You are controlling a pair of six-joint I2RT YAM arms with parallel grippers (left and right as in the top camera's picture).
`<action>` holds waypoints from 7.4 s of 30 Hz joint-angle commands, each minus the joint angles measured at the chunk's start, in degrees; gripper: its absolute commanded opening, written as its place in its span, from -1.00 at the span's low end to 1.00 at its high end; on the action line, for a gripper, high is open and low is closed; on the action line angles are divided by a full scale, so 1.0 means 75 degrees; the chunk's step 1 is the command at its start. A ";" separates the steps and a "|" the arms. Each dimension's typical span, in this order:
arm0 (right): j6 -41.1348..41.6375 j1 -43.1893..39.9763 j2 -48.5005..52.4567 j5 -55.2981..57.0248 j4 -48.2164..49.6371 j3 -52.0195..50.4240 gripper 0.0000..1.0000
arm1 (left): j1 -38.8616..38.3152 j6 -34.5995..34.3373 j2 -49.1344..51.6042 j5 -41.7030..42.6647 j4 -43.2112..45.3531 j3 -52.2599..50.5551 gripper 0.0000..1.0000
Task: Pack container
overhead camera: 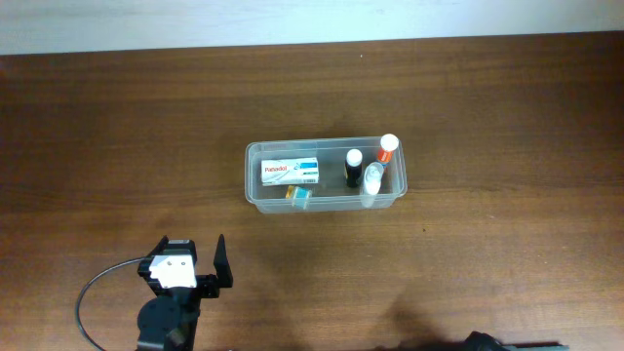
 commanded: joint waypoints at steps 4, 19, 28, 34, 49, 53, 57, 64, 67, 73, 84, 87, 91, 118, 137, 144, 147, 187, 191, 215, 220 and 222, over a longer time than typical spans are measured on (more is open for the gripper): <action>0.0020 -0.0015 -0.0600 0.0131 -0.0280 -0.0105 0.97 | 0.0047 0.0143 -0.0070 0.0079 0.0015 -0.0041 0.99; -0.0586 -0.0015 -0.2331 0.0143 -0.0507 -0.0105 0.97 | 0.0047 0.0143 -0.0070 0.0079 0.0015 -0.0041 0.99; -0.0764 -0.0020 -0.2984 0.0420 -0.0871 -0.0105 0.97 | 0.0047 0.0143 -0.0070 0.0079 0.0015 -0.0041 0.99; -0.0781 -0.0020 -0.3281 0.0455 -0.1026 -0.0105 0.97 | 0.0047 0.0143 -0.0070 0.0079 0.0017 -0.0041 0.99; -0.0729 -0.0020 -0.3413 0.0676 -0.1568 -0.0178 0.97 | 0.0047 0.0143 -0.0070 0.0079 0.0017 -0.0041 0.99; -0.0813 -0.0020 -0.3413 0.0466 -0.1177 -0.0417 0.97 | 0.0047 0.0143 -0.0070 0.0079 0.0017 -0.0041 1.00; -0.1145 -0.0020 -0.3413 0.0248 -0.0108 -0.1113 0.96 | 0.0047 0.0143 -0.0070 0.0079 0.0017 -0.0041 0.99; -0.1378 -0.0012 -0.3413 -0.0431 0.1824 -0.3791 0.97 | 0.0047 0.0143 -0.0070 0.0079 0.0017 -0.0041 0.99; -0.1061 -0.0012 -0.3413 -0.0903 0.2975 -0.5569 0.97 | 0.0047 0.0143 -0.0070 0.0079 0.0015 -0.0041 0.99; 0.0055 -0.0012 -0.3398 -0.1565 0.6169 -0.9285 0.97 | 0.0047 0.0143 -0.0070 0.0079 0.0017 -0.0041 0.99; 0.0289 -0.0012 -0.3398 -0.1562 1.1022 -1.3024 0.97 | 0.0047 0.0143 -0.0070 0.0079 0.0015 -0.0041 0.99; 0.0283 -0.0015 -0.3398 -0.1556 1.0896 -1.3304 0.97 | 0.0047 0.0143 -0.0070 0.0079 0.0015 -0.0041 0.99; -0.0003 -0.0015 -0.3398 -0.1271 1.1083 -1.3391 0.96 | 0.0047 0.0143 -0.0070 0.0079 0.0017 -0.0041 0.99; 0.0329 -0.1090 -0.3710 -0.0790 1.3508 -1.5530 0.97 | 0.0047 0.0143 -0.0070 0.0079 0.0017 -0.0041 0.99; 0.0714 -0.4975 -0.3710 -0.0807 1.1928 -1.6122 0.97 | 0.0047 0.0143 -0.0070 0.0079 0.0015 -0.0041 0.99; 0.0708 -0.5330 -0.3710 -0.0458 1.0917 -1.6122 0.97 | 0.0047 0.0143 -0.0070 0.0079 0.0017 -0.0041 0.99; 0.0711 -0.5566 -0.3710 -0.0440 1.0920 -1.6122 0.97 | 0.0047 0.0143 -0.0070 0.0079 0.0017 -0.0041 1.00; 0.0711 -0.5965 -0.3707 -0.0443 1.0920 -1.6122 0.97 | 0.0047 0.0143 -0.0070 0.0079 0.0015 -0.0041 0.99; 0.0711 -0.5965 -0.3707 -0.0443 1.0920 -1.6122 0.97 | 0.0047 0.0143 -0.0070 0.0079 0.0015 -0.0041 0.99; 0.0711 -0.6172 -0.3707 -0.0440 1.0920 -1.6122 0.97 | 0.1839 0.0143 -0.0064 0.0079 0.0017 -0.0041 0.99; 0.0711 -0.6172 -0.3707 -0.0443 1.0920 -1.6122 0.97 | 0.1839 0.0143 -0.0064 0.0079 0.0017 -0.0041 0.99; 0.0711 -0.6172 -0.3707 -0.0443 1.0920 -1.6122 0.97 | 0.1839 0.0143 -0.0064 0.0079 0.0017 -0.0041 0.99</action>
